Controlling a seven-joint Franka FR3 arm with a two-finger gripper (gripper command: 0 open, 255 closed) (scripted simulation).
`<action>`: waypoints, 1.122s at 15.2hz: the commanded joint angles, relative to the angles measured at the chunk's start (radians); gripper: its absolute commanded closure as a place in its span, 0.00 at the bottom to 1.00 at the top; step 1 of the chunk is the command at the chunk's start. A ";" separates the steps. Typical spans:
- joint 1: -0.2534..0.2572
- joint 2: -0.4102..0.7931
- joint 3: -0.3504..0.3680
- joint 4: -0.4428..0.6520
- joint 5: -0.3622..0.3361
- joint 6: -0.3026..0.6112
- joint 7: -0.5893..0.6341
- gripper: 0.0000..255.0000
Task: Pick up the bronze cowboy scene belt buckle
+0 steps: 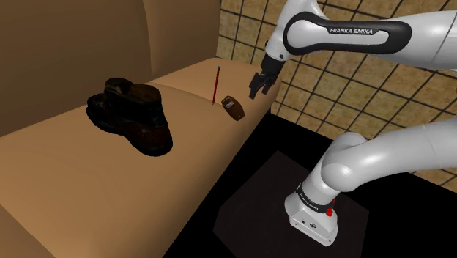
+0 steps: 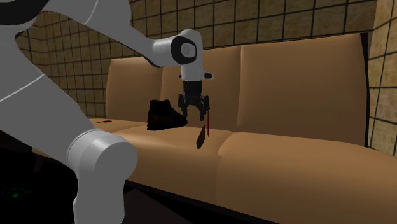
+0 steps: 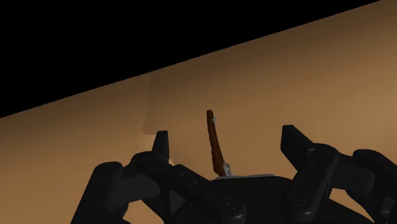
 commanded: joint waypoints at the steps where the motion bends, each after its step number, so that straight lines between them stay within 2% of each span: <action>1: 0.017 0.073 -0.019 0.003 0.010 0.077 -0.044 0.00; 6: 0.065 0.257 -0.064 0.036 0.056 0.232 -0.161 0.00; 14: 0.072 0.311 -0.073 -0.030 0.070 0.351 -0.186 0.00; 16: 0.072 0.310 -0.073 -0.030 0.070 0.351 -0.186 0.00; 17: 0.072 0.310 -0.072 -0.031 0.071 0.351 -0.184 1.00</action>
